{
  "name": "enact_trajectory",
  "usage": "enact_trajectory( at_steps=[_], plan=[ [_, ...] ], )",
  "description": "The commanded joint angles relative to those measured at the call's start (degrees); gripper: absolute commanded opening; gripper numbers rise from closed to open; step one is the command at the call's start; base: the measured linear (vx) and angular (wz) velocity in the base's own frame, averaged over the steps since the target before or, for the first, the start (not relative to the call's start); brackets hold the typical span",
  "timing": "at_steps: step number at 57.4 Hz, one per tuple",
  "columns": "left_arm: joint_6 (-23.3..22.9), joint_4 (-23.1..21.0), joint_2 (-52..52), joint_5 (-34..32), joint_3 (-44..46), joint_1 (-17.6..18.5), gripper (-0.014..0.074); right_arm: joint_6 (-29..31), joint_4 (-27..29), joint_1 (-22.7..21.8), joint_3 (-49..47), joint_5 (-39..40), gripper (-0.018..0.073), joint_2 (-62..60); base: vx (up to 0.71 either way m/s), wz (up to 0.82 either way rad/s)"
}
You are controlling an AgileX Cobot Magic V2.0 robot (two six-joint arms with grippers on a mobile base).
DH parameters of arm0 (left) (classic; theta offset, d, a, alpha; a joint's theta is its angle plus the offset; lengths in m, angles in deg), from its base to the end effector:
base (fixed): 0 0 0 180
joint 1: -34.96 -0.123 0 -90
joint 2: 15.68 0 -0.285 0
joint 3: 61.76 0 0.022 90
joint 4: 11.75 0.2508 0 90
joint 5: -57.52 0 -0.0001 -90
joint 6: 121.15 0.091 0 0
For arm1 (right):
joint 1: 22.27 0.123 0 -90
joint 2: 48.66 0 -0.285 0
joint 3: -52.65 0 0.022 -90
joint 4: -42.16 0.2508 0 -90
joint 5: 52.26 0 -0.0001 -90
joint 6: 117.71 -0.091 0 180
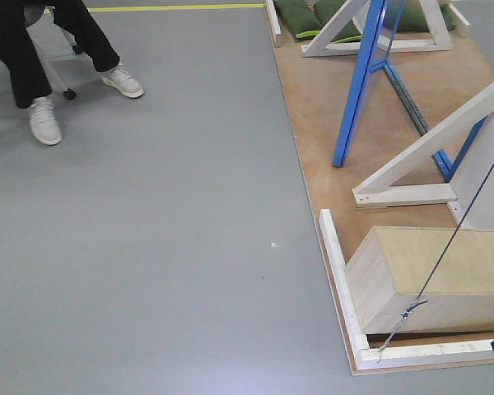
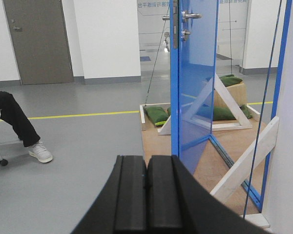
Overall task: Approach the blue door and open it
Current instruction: 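Drive the base forward toward the blue door frame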
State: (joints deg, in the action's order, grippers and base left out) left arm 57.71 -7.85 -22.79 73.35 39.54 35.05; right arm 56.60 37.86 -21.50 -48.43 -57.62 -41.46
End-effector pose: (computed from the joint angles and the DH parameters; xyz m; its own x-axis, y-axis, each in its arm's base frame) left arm 0.0548 0.0016 0.1801 -0.2017 0.0459 -0.9784 -0.0074 0.9988 0.0484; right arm 0.0570 0.0001 0.1952 -0.0257 0.0242 -0.9994 -0.0058 0.9997 0.0244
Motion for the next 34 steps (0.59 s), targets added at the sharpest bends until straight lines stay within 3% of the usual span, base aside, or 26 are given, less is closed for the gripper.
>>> enact_trajectory(
  at_steps=[1, 34],
  plan=[
    [-0.39, -0.12, 0.67, -4.86, 1.49, 0.37, 0.0073, 0.43, -0.28, -0.42, 0.09, 4.81, 0.0012, -0.78, 0.03, 0.01],
    [-0.39, -0.12, 0.67, -4.86, 1.49, 0.37, 0.0073, 0.43, -0.28, -0.42, 0.09, 4.81, 0.0012, -0.78, 0.12, 0.05]
  ],
)
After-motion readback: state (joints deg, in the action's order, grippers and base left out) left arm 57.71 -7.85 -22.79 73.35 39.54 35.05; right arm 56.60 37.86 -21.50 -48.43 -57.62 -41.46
